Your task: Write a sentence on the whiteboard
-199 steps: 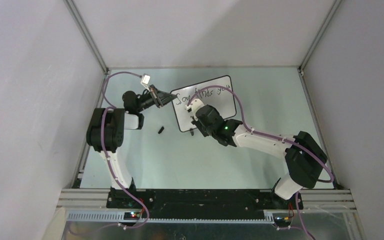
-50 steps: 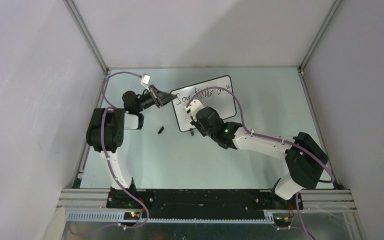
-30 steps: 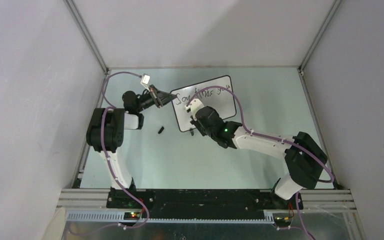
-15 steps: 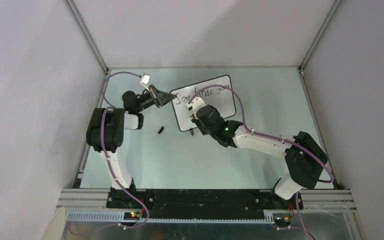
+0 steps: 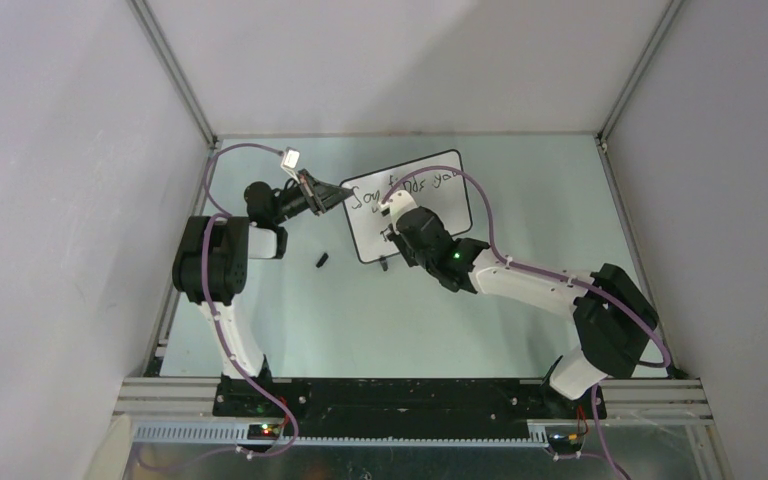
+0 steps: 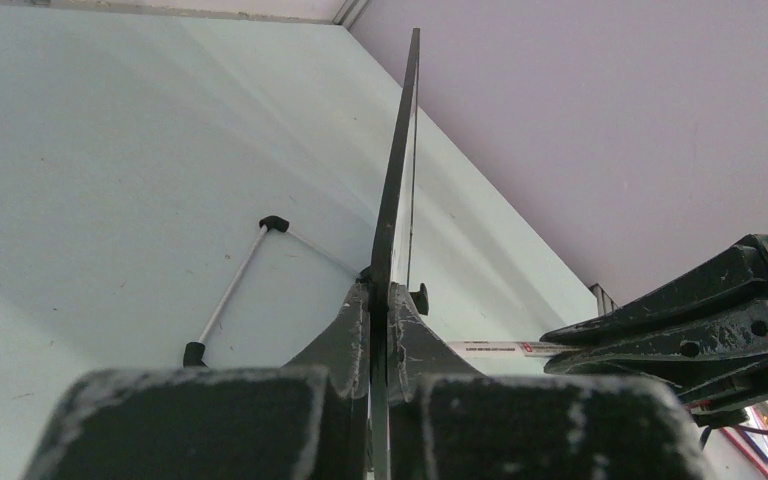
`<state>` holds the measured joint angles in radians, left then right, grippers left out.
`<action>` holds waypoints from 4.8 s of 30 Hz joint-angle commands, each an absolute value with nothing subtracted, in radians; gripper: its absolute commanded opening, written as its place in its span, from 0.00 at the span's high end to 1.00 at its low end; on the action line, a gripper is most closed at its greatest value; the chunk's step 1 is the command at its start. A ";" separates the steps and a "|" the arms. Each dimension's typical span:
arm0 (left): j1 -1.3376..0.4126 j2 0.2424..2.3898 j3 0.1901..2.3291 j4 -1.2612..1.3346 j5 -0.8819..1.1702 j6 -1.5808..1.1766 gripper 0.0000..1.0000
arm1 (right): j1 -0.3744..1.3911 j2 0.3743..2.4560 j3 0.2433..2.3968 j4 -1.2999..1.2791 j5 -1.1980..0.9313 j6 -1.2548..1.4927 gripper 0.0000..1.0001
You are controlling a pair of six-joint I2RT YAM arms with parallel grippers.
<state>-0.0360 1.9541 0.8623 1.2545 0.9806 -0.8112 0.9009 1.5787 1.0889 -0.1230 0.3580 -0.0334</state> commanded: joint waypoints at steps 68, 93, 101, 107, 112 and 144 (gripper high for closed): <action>-0.028 1.926 0.861 1.286 0.994 -0.770 1.00 | 0.925 1.564 1.104 -0.122 0.368 -0.083 1.00; -0.028 1.925 0.859 1.288 0.995 -0.768 1.00 | 0.914 1.584 1.124 -0.150 0.373 -0.065 1.00; -0.028 1.923 0.857 1.288 0.994 -0.767 1.00 | 0.919 1.587 1.127 -0.187 0.372 -0.064 1.00; -0.028 1.925 0.859 1.287 0.995 -0.769 1.00 | 0.921 1.593 1.131 -0.203 0.367 -0.064 1.00; -0.028 1.928 0.862 1.286 0.995 -0.770 1.00 | 0.922 1.572 1.114 -0.195 0.395 -0.051 1.00; -0.027 1.926 0.859 1.290 0.995 -0.770 1.00 | 0.851 1.537 1.092 -0.136 0.362 -0.028 1.00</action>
